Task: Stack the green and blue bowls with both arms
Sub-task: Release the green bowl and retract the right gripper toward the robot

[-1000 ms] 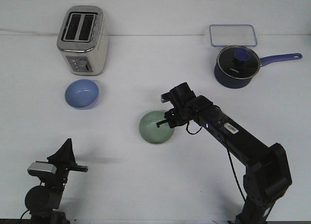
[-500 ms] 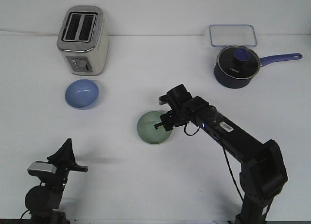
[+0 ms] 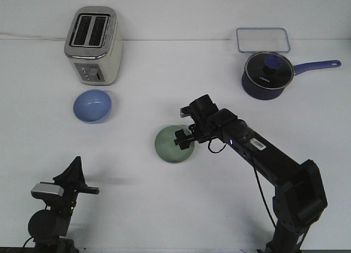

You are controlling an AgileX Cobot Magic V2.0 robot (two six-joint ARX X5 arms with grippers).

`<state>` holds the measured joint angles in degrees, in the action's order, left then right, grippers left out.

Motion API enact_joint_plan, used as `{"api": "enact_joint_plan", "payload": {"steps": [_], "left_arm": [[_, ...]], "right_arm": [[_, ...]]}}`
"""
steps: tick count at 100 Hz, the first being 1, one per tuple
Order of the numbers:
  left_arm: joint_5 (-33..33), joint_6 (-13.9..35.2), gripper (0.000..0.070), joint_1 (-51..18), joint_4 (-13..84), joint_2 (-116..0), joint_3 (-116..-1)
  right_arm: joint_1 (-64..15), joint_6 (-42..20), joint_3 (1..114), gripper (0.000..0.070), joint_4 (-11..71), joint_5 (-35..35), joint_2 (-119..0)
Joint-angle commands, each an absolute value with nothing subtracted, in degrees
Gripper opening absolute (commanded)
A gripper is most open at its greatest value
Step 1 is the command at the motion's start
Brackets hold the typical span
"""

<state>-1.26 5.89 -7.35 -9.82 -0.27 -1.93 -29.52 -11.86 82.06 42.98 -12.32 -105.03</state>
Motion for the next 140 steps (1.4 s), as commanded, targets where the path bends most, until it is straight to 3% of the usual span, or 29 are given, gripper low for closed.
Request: {"api": "enact_joint_plan", "payload": {"steps": [1, 23, 70, 98, 140], "left_arm": [[-1.10, 5.58, 0.0011, -7.35, -10.39, -0.19, -0.80], [-1.10, 5.61, 0.0011, -7.35, -10.39, -0.19, -0.80], [-1.08, 5.58, 0.0011, -7.35, -10.39, -0.19, -0.80], [-1.08, 5.58, 0.0011, -7.35, -10.39, -0.19, -0.80], [-1.08, 5.61, 0.0011, -7.35, -10.39, -0.19, -0.80]], "right_arm": [[-29.39, -11.97, 82.91, 0.0503, 42.70, -12.60, -102.67], [-24.82, -9.78, 82.91, 0.0503, 43.59, -12.32, -94.52], [-6.98, -0.80, 79.48, 0.0502, 47.86, -10.20, -79.57], [-1.02, 0.03, 65.19, 0.0502, 36.21, -10.28, -66.48], [-0.32, -0.25, 39.33, 0.0502, 17.10, -7.44, -46.26]]}}
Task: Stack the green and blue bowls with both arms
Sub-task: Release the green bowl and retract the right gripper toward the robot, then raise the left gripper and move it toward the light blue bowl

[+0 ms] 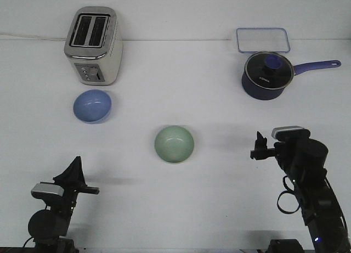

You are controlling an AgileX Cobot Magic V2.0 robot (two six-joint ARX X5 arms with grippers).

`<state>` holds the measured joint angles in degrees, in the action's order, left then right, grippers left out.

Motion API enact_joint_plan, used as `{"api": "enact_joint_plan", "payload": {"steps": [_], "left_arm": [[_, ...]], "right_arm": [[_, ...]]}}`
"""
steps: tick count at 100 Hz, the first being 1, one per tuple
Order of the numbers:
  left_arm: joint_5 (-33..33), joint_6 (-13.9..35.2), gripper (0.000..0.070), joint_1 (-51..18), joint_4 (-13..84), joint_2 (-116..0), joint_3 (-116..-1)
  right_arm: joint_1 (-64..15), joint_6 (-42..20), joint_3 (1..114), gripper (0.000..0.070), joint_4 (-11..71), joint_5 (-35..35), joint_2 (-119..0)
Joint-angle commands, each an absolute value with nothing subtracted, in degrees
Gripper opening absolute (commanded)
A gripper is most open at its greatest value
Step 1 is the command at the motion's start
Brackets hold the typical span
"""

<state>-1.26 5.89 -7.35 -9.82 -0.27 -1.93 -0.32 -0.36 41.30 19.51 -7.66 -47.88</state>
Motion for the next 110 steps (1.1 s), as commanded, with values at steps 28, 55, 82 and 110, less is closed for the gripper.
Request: {"api": "enact_joint_plan", "payload": {"steps": [28, 55, 82, 110], "left_arm": [[-1.10, 5.58, 0.0011, -7.35, -10.39, -0.19, -0.80], [-1.10, 5.58, 0.0011, -7.35, -10.39, -0.19, -0.80], [-1.10, 5.61, 0.0011, -7.35, -10.39, -0.19, -0.80], [-1.10, 5.61, 0.0011, -7.35, -10.39, -0.19, -0.80]], "right_arm": [[-0.32, -1.72, 29.50, 0.0502, 8.95, -7.44, -35.53], [-0.36, -1.65, 28.77, 0.0502, 7.68, -7.44, -31.81], [-0.36, -1.67, 28.77, 0.0502, 7.38, -7.42, -31.92], [-0.36, -1.65, 28.80, 0.0502, 7.27, -7.44, -31.92]]}}
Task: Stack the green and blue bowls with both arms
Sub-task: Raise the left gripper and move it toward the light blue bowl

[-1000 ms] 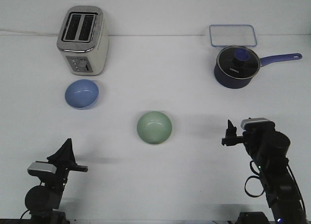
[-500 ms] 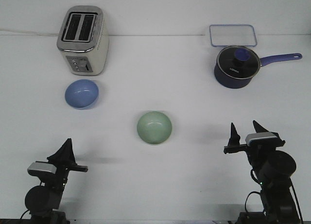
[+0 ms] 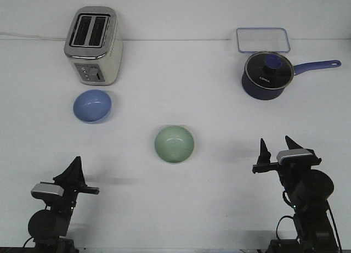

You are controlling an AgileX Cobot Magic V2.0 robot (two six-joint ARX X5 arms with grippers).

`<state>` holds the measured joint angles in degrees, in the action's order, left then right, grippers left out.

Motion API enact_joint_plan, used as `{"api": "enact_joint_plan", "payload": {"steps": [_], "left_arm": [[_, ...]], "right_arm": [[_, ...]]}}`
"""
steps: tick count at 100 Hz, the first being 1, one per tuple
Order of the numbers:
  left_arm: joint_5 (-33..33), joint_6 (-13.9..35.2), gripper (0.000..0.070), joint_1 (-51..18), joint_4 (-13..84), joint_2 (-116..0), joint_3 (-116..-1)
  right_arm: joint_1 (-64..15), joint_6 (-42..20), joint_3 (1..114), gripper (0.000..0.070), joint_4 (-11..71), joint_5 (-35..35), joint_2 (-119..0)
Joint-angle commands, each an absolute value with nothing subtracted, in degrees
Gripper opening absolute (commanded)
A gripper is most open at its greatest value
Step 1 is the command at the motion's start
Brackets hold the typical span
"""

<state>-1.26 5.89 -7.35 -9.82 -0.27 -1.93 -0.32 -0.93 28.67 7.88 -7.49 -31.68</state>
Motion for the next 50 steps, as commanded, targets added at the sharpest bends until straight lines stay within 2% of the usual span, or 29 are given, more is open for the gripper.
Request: {"api": "enact_joint_plan", "payload": {"steps": [1, 50], "left_arm": [[-1.08, 5.58, 0.0011, -7.35, -10.39, -0.19, -0.80], [-1.13, 5.23, 0.0011, -7.35, -13.41, -0.19, -1.30]], "right_arm": [[-0.36, -1.65, 28.80, 0.0502, 7.25, -7.46, -31.92], [-0.36, -1.65, 28.80, 0.0502, 7.27, -7.46, -31.92]]}}
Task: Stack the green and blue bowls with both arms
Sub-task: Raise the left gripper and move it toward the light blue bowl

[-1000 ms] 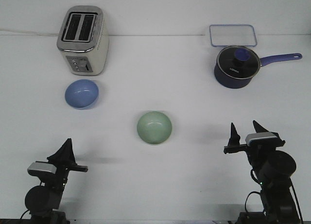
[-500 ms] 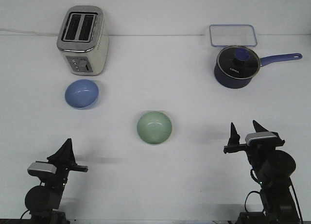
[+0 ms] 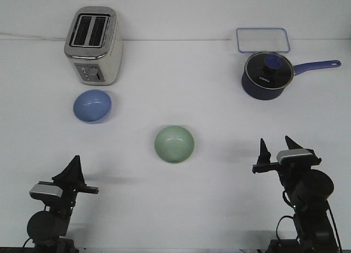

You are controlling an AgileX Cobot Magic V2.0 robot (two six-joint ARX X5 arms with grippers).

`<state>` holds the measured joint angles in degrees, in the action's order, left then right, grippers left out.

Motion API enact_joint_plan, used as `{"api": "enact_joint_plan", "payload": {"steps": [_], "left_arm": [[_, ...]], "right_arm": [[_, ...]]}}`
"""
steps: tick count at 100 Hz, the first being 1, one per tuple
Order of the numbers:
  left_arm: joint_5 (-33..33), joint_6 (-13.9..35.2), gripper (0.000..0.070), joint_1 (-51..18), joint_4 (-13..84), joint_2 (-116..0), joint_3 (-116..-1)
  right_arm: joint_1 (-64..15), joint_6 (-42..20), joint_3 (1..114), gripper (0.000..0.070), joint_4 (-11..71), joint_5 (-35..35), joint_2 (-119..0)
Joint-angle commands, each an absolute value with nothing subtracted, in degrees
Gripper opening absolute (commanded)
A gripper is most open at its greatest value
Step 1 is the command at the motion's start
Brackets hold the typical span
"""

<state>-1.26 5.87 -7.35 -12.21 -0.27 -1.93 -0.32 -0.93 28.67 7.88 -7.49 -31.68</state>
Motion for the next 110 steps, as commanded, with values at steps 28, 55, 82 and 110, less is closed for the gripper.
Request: {"api": "enact_joint_plan", "payload": {"steps": [28, 55, 82, 110], "left_arm": [[-1.58, 8.40, 0.0011, -7.35, -5.41, -1.96, -9.56], [-1.58, 8.47, 0.0011, -7.35, 12.01, -15.46, -29.02], [-1.52, 5.48, 0.0011, -7.35, 28.97, -35.40, -49.19], [-1.52, 1.08, 0.0011, -7.35, 41.04, -51.92, -58.54]], "right_arm": [[-0.36, -1.65, 28.80, 0.0502, 7.27, -7.44, -31.92], [-0.36, -1.65, 28.80, 0.0502, 7.27, -7.46, -31.92], [-0.36, -1.65, 28.80, 0.0502, 7.27, -7.46, -31.92], [-0.36, -1.67, 28.80, 0.0502, 7.27, -7.46, -31.92]]}}
